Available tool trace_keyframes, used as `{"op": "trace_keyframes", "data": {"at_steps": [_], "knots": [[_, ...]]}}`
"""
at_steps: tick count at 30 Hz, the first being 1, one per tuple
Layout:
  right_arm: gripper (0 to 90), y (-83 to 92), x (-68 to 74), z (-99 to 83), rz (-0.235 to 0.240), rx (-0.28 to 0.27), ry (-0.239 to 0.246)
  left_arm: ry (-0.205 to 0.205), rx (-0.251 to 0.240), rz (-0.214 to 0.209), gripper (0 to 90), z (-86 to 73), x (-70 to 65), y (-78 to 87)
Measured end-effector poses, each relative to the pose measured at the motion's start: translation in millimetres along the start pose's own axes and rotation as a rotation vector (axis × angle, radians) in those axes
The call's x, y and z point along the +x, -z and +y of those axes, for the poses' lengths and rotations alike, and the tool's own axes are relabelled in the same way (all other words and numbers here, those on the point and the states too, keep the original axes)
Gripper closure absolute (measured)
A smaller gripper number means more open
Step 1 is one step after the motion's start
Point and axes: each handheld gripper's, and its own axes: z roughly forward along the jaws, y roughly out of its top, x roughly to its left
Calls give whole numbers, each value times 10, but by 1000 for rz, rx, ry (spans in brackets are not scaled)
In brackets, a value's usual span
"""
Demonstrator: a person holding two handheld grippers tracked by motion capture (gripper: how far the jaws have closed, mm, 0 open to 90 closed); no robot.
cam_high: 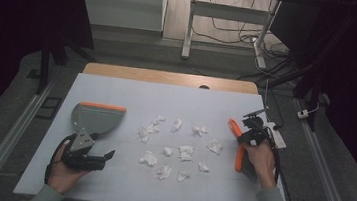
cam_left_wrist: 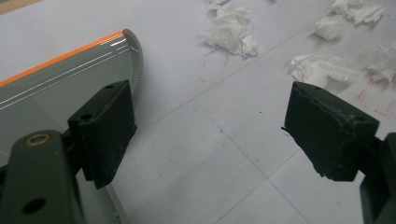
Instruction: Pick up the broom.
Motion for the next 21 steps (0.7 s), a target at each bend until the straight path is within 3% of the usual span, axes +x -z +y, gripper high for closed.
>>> {"op": "trace_keyframes", "data": {"at_steps": [2,4,8,10,13,14,15,21], "knots": [[714,23,12,-3,10,-1,41,1,1,1,170,-1,2,0],[714,48,8,-5,16,-10,40,4,-2,-1,170,-2,0,4],[716,249,-102,-50,74,-99,8,5,-4,-4,170,-2,-5,10],[716,298,-111,-56,89,-116,9,3,-5,-1,173,-2,-7,5],[716,525,-86,-54,134,-201,15,-1,-3,0,175,3,-14,-3],[716,525,-86,-54,134,-201,15,-3,-3,1,175,4,-16,-4],[716,621,-82,-58,180,-249,12,-4,-3,1,175,5,-17,-3],[715,766,-75,-78,258,-340,-9,-2,-10,1,174,16,-24,-2]]}}
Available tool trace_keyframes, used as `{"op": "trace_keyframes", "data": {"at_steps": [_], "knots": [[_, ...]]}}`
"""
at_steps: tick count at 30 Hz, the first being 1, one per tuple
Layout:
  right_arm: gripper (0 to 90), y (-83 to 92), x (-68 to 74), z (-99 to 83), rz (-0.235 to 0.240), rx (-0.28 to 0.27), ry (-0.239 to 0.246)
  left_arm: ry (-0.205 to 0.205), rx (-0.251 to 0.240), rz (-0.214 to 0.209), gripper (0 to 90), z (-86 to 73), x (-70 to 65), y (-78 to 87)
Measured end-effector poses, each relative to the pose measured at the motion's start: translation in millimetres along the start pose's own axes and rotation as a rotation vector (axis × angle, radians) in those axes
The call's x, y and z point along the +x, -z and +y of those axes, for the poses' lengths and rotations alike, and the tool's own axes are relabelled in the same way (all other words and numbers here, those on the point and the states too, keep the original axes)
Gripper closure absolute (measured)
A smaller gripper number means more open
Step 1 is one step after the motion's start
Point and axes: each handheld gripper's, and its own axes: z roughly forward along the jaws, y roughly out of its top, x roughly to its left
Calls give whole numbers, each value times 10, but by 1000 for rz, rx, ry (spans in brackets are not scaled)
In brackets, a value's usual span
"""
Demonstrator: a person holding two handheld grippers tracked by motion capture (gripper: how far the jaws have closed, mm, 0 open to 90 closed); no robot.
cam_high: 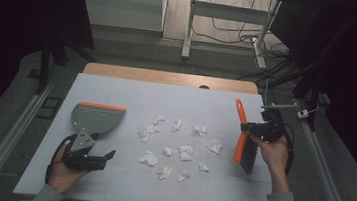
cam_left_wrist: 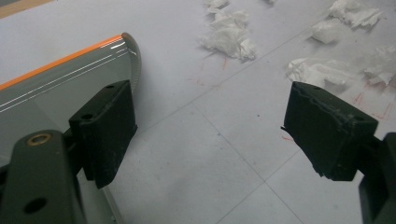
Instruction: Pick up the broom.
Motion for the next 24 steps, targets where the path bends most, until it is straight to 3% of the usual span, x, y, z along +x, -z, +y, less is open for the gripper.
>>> {"op": "trace_keyframes", "data": {"at_steps": [2,10,18,24], "knots": [[716,60,35,15,20,-52,-10,-1,-2,-3,175,12,-11,-7],[716,73,160,34,79,-116,-15,-19,-11,-19,175,92,-92,-52],[716,17,460,93,121,-150,21,-41,-16,-38,179,196,-195,-132],[717,-43,704,155,189,-206,41,-54,-18,-53,182,276,-261,-207]]}}
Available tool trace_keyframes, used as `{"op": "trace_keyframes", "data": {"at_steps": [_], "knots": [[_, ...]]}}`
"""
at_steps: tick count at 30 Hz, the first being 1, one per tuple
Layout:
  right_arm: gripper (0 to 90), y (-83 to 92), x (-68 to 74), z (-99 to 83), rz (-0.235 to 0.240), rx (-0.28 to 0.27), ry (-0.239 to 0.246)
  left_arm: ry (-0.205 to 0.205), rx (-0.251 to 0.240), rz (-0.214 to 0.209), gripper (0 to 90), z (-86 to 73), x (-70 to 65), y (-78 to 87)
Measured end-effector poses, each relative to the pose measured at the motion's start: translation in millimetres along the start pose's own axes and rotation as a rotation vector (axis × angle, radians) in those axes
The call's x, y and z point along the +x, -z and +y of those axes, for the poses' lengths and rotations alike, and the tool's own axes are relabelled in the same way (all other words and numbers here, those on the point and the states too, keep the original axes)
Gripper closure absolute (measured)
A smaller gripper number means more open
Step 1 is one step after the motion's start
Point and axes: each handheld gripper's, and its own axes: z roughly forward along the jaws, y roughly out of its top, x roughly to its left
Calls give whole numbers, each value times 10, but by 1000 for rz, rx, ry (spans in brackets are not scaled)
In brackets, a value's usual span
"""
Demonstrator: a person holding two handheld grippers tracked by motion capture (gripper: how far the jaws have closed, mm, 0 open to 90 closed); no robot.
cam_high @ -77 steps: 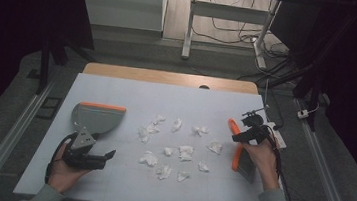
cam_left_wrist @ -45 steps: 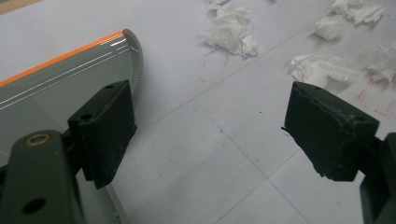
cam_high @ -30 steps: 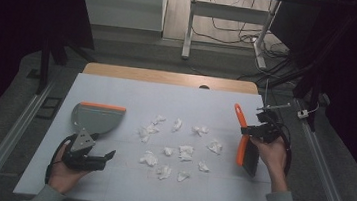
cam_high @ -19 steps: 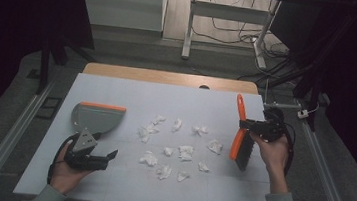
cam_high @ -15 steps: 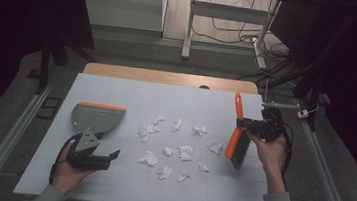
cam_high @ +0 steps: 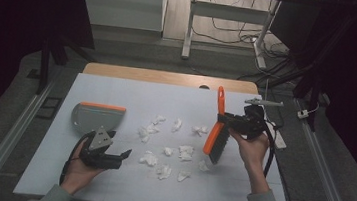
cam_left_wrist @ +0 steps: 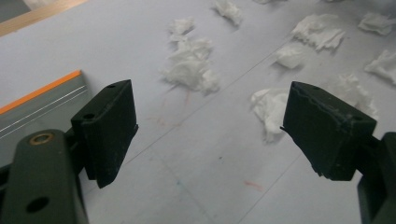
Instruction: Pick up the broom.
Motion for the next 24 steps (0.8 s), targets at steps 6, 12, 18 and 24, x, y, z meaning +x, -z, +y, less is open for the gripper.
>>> {"op": "trace_keyframes", "data": {"at_steps": [6,12,18,24], "knots": [[717,-100,126,26,46,-30,-1,-17,-28,-61,195,162,-143,-102],[717,-203,209,24,79,-41,-12,-62,-52,-121,200,385,-377,-245],[717,-313,316,17,110,-60,-13,-53,-67,-162,215,511,-509,-401],[717,-423,419,18,144,-84,-26,-72,-64,-204,225,618,-671,-572]]}}
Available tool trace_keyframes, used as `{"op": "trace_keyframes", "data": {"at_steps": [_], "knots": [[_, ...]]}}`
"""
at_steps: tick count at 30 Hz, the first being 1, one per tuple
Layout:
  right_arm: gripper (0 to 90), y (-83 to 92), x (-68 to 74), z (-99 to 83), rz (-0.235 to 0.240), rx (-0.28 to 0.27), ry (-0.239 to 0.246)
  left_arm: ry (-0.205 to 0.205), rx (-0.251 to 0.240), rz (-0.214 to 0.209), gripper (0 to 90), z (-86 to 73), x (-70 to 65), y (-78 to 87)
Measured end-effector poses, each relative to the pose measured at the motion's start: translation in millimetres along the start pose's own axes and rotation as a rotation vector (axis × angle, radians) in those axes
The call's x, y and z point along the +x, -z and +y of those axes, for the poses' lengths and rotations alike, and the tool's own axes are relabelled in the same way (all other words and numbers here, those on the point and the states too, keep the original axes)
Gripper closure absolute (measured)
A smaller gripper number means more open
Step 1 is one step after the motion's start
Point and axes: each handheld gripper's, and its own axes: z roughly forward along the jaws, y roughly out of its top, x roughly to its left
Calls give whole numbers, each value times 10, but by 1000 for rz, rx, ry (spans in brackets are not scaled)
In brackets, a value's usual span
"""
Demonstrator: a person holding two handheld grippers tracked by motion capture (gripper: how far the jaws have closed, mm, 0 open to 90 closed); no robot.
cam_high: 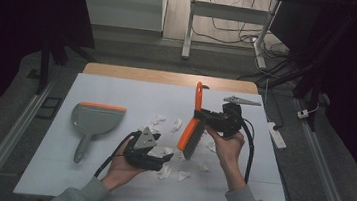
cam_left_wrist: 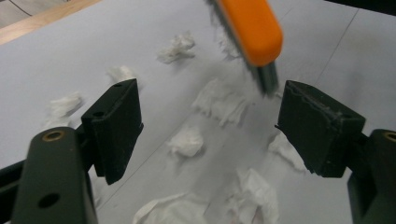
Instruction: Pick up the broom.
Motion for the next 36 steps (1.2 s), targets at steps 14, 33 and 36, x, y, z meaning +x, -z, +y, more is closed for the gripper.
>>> {"op": "trace_keyframes", "data": {"at_steps": [14,33,36], "knots": [[717,-143,147,-95,40,-66,-56,70,-56,-3,313,61,-24,-229],[715,-223,261,-180,97,-100,-105,143,-81,35,786,64,155,-286],[714,-230,277,-180,104,-105,-97,139,-73,40,795,72,177,-256]]}}
